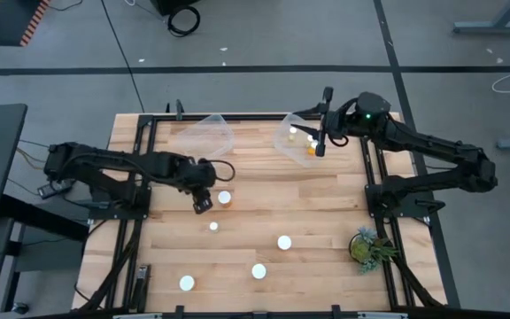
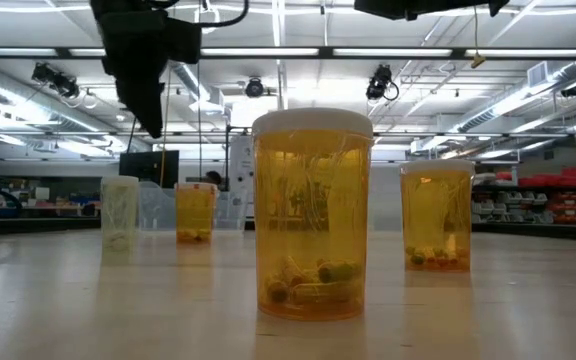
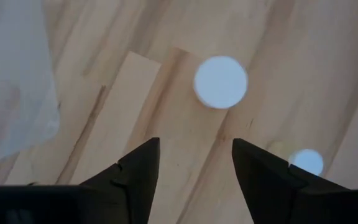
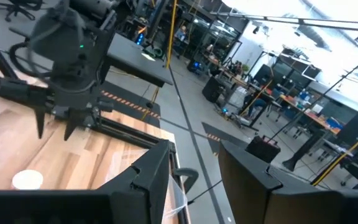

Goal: Pick and place medicine bottles into bin by pill shape (circle, oval)
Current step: Put the large orange pill bottle into the left transparent bin

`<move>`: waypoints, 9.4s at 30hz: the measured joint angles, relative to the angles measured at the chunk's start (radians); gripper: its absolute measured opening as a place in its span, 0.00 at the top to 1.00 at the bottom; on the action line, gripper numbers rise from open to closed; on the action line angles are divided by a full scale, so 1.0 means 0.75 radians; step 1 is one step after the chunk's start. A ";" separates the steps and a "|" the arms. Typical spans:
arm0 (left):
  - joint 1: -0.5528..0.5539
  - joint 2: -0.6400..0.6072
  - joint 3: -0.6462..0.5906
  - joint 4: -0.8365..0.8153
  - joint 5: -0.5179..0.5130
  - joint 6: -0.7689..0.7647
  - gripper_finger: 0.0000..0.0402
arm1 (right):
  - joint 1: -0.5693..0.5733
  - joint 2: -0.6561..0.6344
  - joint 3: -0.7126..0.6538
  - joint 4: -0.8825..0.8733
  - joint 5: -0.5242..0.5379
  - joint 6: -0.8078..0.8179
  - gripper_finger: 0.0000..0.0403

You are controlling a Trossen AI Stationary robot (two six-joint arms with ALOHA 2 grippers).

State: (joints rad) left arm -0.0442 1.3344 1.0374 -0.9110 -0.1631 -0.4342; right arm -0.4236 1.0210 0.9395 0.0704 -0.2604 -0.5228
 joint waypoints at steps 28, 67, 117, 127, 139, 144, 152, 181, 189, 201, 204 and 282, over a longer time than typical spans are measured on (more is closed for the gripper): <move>-0.042 0.444 0.271 -0.029 0.000 0.141 0.19 | -0.047 -0.104 -0.001 -0.217 -0.014 0.020 0.64; 0.020 0.540 0.265 0.005 0.075 0.028 0.16 | -0.244 -0.103 -0.005 -0.242 -0.294 0.009 0.64; 0.041 0.692 0.265 0.085 0.078 0.140 0.48 | -0.245 -0.103 -0.017 -0.212 -0.359 0.034 0.64; 0.106 0.692 0.275 0.079 0.125 0.156 0.44 | -0.234 -0.103 -0.018 -0.238 -0.365 0.034 0.64; 0.214 0.691 0.448 0.006 0.144 0.287 0.45 | -0.234 -0.103 -0.018 -0.253 -0.365 0.029 0.64; 0.270 0.690 0.516 -0.048 0.145 0.350 0.48 | -0.234 -0.103 -0.018 -0.252 -0.365 0.030 0.64; 0.377 0.689 0.539 -0.102 0.143 0.450 0.45 | -0.234 -0.103 -0.018 -0.249 -0.390 0.034 0.64; 0.759 0.574 0.538 -0.220 0.058 0.535 0.45 | -0.234 -0.103 -0.018 -0.235 -0.408 0.054 0.64; 0.910 0.576 0.538 -0.078 0.054 0.560 0.46 | -0.234 -0.103 -0.018 -0.235 -0.433 0.056 0.64; 1.006 0.579 0.525 -0.021 0.054 0.526 0.46 | -0.235 -0.103 -0.018 -0.235 -0.433 0.079 0.64; 1.005 0.608 0.525 -0.005 0.059 0.536 0.45 | -0.235 -0.103 -0.018 -0.235 -0.433 0.079 0.64; 0.822 0.869 1.008 -0.530 0.074 0.558 0.29 | -0.235 -0.103 -0.017 -0.262 -0.433 0.042 0.64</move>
State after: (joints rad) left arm 0.5720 1.9861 1.7931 -1.3084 -0.1073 -0.0155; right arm -0.5999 0.9439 0.9264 -0.1261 -0.5850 -0.4911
